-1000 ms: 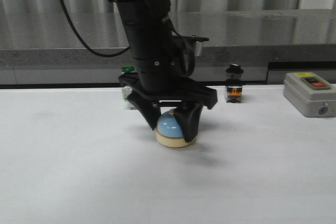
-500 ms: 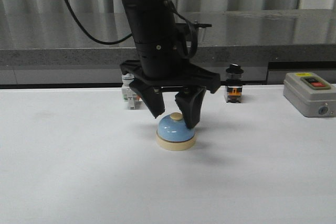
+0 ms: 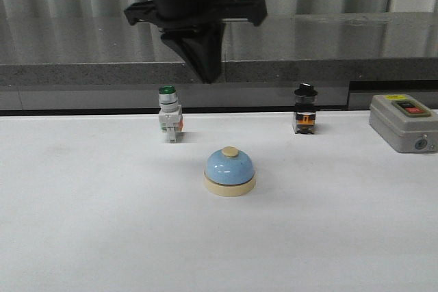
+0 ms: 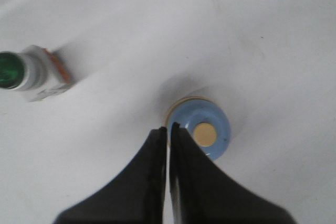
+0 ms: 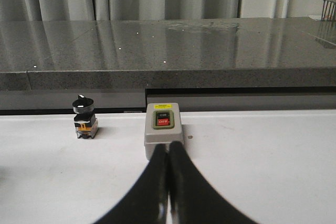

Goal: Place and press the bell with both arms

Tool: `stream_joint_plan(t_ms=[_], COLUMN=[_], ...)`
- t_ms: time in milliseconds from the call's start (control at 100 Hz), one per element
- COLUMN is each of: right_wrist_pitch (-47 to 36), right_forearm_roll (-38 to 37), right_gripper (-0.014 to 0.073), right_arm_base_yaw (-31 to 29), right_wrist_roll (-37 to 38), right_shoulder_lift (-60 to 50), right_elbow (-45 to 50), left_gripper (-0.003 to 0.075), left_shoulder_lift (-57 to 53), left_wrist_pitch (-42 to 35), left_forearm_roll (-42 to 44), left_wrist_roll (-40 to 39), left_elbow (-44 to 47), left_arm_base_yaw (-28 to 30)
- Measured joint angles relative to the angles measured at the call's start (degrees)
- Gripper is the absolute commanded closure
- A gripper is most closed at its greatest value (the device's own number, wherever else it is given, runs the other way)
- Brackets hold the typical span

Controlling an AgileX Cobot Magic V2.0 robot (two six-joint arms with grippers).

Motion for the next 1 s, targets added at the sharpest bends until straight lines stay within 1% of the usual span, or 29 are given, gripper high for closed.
stream_joint_plan(t_ms=[230, 420, 540, 660, 870, 1000], right_wrist_pitch=[0.0, 0.0, 0.0, 0.0, 0.0, 0.0], right_forearm_roll=[0.0, 0.0, 0.0, 0.0, 0.0, 0.0], right_gripper=[0.0654, 0.0654, 0.0654, 0.0654, 0.0654, 0.0654], right_arm_base_yaw=[0.0, 0.0, 0.0, 0.0, 0.0, 0.0], right_wrist_roll=[0.0, 0.0, 0.0, 0.0, 0.0, 0.0], right_shoulder_lift=[0.0, 0.0, 0.0, 0.0, 0.0, 0.0], right_elbow=[0.0, 0.0, 0.0, 0.0, 0.0, 0.0], left_gripper=[0.0741, 0.0741, 0.0741, 0.0741, 0.0741, 0.0741], left_shoulder_lift=[-5.39, -11.01, -15.03, -19.29, -26.67, -31.48], left_wrist_pitch=[1.95, 2.2, 2.08, 0.16, -2.06, -3.06], left_forearm_roll=[0.22, 0.24, 0.34, 0.36, 0.48, 0.8], left_wrist_roll=[-0.32, -0.44, -0.54, -0.89, -0.89, -1.0], left_elbow=[0.82, 4.85, 9.05, 13.88, 22.24, 27.03], left_arm_base_yaw=[8.32, 16.29, 21.28, 26.03, 32.51, 35.53])
